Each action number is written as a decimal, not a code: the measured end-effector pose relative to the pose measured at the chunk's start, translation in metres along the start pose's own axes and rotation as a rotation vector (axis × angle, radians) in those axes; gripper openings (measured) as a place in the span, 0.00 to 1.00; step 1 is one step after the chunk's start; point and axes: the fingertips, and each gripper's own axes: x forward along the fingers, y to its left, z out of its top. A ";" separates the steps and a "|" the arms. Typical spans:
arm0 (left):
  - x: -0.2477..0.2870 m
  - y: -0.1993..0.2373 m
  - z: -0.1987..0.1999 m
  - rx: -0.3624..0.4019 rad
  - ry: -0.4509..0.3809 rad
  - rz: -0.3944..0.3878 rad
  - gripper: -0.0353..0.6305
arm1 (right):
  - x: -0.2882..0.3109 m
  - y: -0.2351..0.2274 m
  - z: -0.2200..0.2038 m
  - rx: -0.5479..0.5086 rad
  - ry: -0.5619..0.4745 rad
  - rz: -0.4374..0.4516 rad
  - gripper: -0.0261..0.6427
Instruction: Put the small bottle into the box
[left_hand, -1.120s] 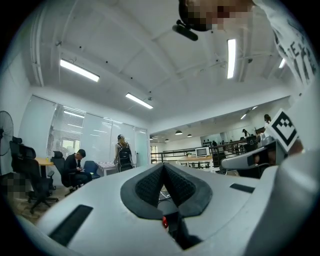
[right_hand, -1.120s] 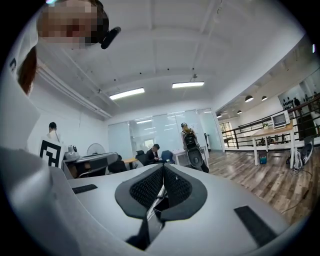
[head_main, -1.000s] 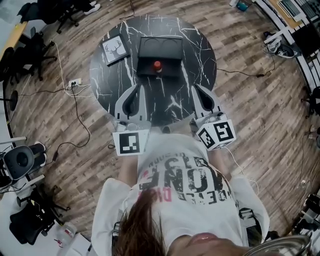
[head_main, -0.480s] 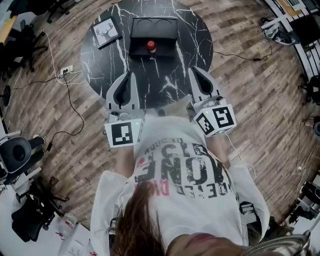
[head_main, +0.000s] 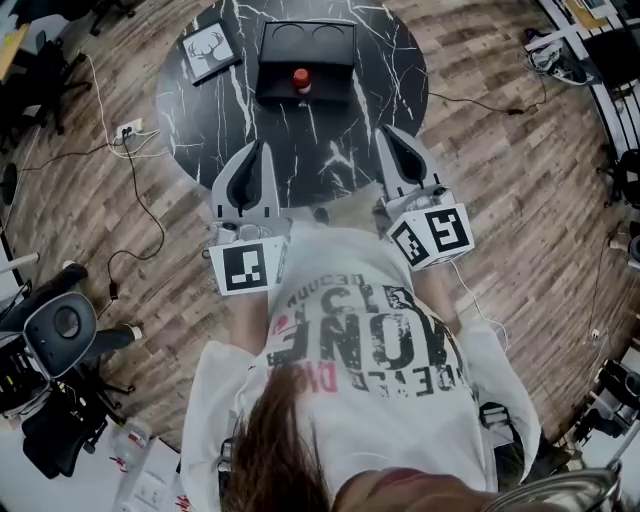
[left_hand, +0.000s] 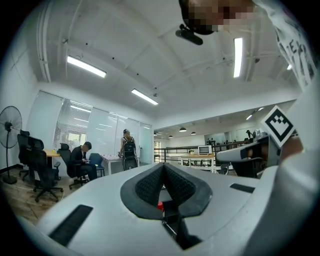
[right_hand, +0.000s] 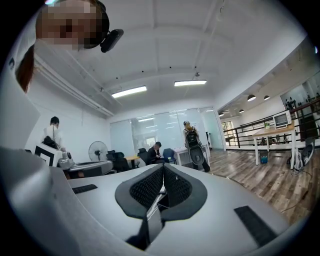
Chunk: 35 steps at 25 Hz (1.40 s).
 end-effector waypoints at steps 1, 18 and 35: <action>0.000 0.000 -0.002 -0.005 0.009 0.000 0.06 | 0.000 0.000 -0.001 0.000 0.000 0.002 0.04; 0.015 0.019 -0.019 -0.035 0.076 -0.078 0.06 | 0.017 0.000 -0.006 -0.027 0.044 -0.051 0.04; 0.044 0.070 -0.001 -0.063 0.045 -0.248 0.06 | 0.065 0.048 -0.005 -0.037 0.046 -0.143 0.04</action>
